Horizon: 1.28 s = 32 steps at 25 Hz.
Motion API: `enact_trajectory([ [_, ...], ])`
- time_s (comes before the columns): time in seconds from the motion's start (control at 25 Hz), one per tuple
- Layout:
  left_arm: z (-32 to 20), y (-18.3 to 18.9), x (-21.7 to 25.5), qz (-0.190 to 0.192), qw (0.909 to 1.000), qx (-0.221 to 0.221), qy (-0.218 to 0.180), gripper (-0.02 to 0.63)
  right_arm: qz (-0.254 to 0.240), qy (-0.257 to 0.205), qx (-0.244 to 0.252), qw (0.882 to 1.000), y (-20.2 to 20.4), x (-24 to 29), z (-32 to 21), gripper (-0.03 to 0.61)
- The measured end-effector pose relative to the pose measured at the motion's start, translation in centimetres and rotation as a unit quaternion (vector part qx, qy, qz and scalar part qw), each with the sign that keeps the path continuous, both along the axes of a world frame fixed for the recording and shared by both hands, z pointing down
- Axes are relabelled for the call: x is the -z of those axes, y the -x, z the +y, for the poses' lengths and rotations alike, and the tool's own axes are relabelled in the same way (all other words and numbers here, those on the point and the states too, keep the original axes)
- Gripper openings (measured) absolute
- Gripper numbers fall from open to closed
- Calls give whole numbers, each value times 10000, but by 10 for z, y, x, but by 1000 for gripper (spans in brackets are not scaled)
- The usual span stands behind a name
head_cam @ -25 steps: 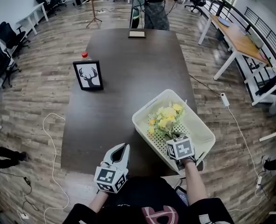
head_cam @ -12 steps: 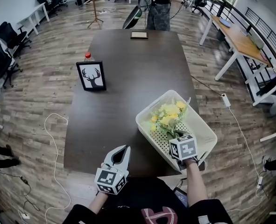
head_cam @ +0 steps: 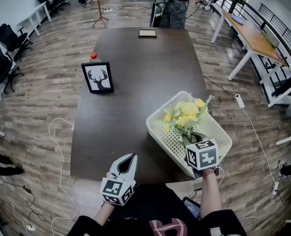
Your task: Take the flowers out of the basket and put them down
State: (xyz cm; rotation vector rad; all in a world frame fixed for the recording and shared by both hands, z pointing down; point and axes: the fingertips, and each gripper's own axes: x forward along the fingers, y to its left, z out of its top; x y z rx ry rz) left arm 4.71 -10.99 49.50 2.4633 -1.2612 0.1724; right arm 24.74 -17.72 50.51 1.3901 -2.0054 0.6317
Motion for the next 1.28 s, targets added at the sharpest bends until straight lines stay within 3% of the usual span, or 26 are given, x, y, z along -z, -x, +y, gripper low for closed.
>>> enact_trajectory([
  [0.76,5,17,1,167,9998,-126,-32,8,-43,-445,161,9989,47,46,16,37],
  [1.28,-2,42,6,237,9996,-43,-134,8,-284,-472,401,9977,96,47,18,37],
])
